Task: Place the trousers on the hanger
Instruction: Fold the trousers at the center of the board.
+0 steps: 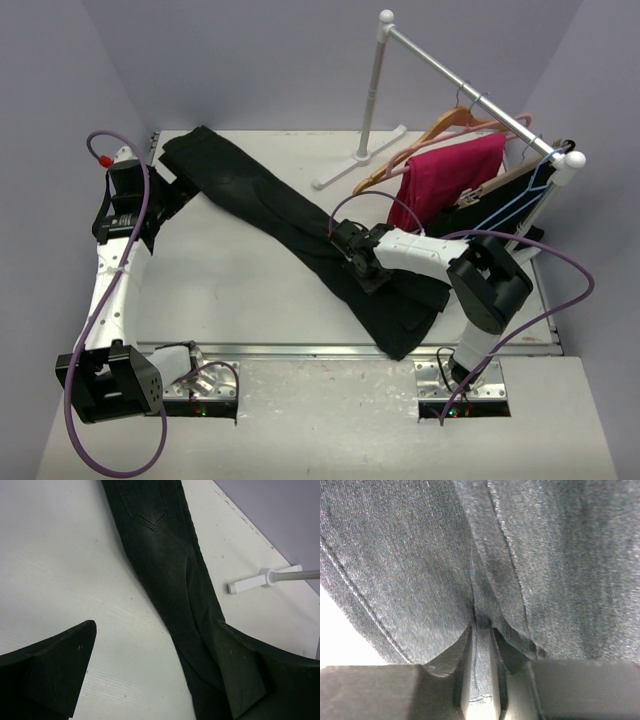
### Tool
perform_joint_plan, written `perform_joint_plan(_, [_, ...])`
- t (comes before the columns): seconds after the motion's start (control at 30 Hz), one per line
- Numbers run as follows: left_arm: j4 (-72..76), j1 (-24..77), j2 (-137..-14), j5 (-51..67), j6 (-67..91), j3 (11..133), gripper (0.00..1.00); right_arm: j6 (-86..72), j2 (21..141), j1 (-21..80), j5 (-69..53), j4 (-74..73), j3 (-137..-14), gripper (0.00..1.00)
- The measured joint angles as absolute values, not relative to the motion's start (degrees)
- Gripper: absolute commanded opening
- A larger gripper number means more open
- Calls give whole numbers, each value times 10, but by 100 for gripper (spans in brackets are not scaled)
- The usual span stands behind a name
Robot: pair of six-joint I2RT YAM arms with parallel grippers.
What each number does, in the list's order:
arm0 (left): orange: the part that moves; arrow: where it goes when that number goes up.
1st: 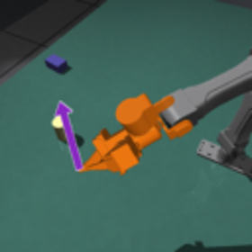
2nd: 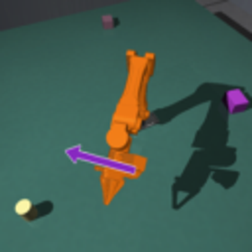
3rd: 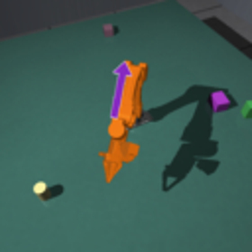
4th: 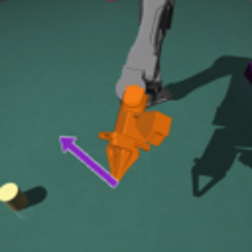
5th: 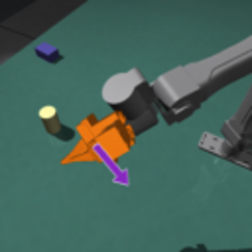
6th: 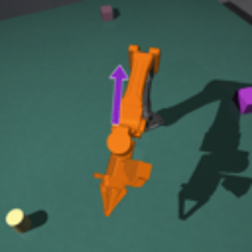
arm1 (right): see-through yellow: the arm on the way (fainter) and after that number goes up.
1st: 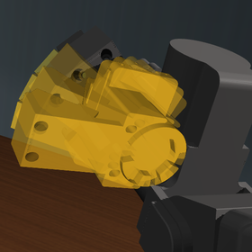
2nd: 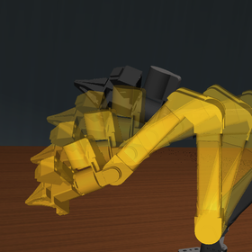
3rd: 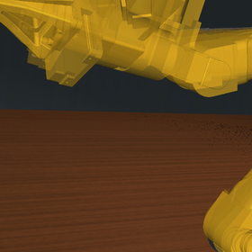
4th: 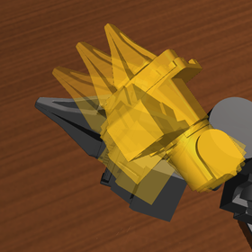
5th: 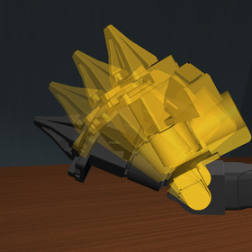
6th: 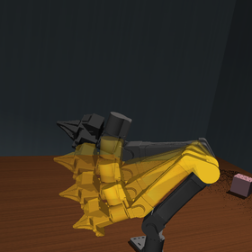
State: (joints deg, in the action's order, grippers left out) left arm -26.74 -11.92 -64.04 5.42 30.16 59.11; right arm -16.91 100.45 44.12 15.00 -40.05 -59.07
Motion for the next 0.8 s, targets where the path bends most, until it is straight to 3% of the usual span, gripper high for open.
perform_joint_plan(0.57, [-265,-116,-641,63,297,585,100,-171,1002,440,159,-402,-574,22])
perform_joint_plan(0.8, [-265,-112,-641,66,294,583,100,-172,1000,439,161,-403,-565,14])
